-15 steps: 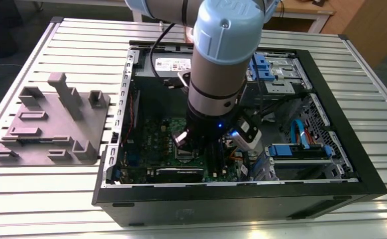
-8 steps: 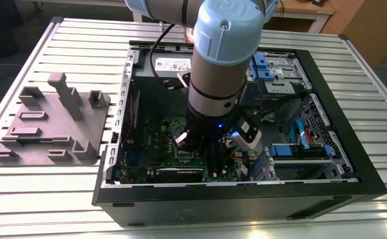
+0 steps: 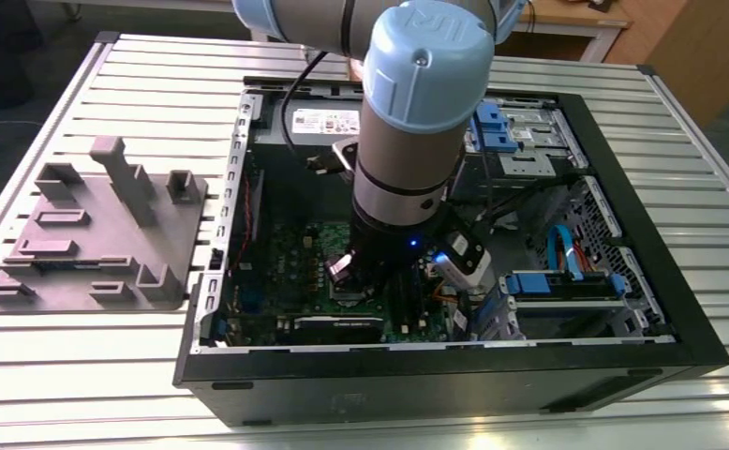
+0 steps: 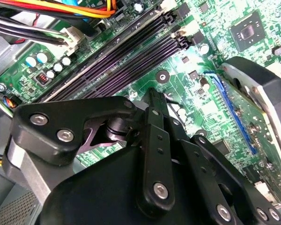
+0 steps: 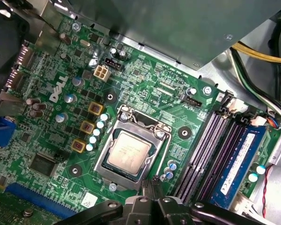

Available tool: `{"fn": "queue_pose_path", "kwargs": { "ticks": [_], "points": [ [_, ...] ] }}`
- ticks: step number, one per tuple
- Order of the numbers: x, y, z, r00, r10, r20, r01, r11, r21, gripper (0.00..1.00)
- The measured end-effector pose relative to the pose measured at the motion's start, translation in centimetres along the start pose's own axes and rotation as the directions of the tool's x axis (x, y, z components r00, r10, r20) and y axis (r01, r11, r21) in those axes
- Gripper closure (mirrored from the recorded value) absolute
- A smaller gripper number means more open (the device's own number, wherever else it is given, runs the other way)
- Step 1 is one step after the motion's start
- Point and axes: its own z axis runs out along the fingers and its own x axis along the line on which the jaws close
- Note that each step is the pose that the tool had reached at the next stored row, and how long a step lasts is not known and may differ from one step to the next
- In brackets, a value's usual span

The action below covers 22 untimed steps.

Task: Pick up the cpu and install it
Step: 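Install the first cpu locking lever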

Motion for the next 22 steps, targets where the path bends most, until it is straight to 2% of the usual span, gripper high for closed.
{"fn": "queue_pose_path", "kwargs": {
  "ticks": [10, 22],
  "points": [
    [0.23, 0.04, 0.76, 1.0000, -0.004, 0.0054, 0.004, 1.0000, 0.0028, 0.90],
    [0.07, -0.07, 0.97, 0.9996, -0.026, 0.0060, 0.026, 0.9997, 0.0027, 0.90]
  ]
}}
